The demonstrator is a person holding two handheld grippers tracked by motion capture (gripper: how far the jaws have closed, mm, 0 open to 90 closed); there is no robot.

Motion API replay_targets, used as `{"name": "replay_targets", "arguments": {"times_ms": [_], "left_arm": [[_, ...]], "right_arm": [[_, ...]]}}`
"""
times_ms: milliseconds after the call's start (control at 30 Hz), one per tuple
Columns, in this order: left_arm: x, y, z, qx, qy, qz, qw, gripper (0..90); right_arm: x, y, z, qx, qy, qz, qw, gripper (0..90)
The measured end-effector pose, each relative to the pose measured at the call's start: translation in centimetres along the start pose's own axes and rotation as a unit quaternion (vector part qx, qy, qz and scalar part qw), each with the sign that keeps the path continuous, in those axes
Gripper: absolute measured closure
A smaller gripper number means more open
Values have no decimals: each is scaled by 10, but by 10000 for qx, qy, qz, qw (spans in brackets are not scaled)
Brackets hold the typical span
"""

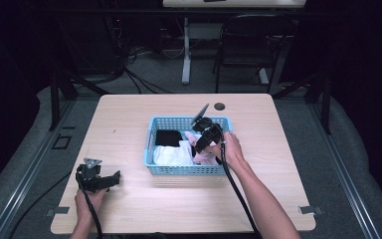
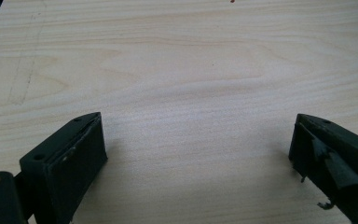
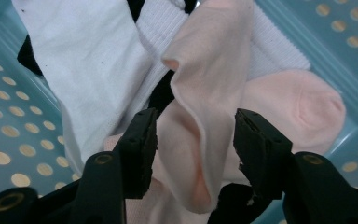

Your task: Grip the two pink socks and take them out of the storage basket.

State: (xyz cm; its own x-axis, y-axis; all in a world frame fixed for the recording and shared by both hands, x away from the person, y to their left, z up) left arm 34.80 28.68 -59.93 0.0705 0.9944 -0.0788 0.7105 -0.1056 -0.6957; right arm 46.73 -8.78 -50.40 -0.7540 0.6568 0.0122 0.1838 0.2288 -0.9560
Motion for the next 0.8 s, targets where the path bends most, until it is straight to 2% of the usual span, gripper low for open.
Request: {"name": "replay_targets", "arguments": {"times_ms": [67,167,333,400,533,800], "left_arm": [[0,0,0,1,1,-1,10000,38],[0,0,0,2,0,0,10000,38],[0,0,0,2,1,0,10000,38],[0,0,0,0,0,0,10000,38],[0,0,0,15,11,-1,10000,36],[0,0,0,16,12,0,10000,36]], "right_arm": [[0,3,0,62,24,-39,10000,529],[1,7,1,71,40,31,10000,639],[0,8,4,82,79,91,9999,768],[-1,6,6,-16,157,92,9998,799],[-4,-2,9,-192,235,8,9995,806],[-3,-19,11,-340,172,20,9993,811]]}}
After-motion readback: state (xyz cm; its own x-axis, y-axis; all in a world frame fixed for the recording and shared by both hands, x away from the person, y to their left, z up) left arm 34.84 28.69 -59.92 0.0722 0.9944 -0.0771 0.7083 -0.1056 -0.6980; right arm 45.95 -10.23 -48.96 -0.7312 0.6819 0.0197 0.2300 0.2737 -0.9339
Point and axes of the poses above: each handheld gripper's, and its own axes: y roughly forward along the jaws, z roughly out of its underside, x roughly to its left, the point moved 1 cm from there along y, roughly forward along the jaws, and after that the axes turned 6 degrees about -y, right-handed, at the moved point
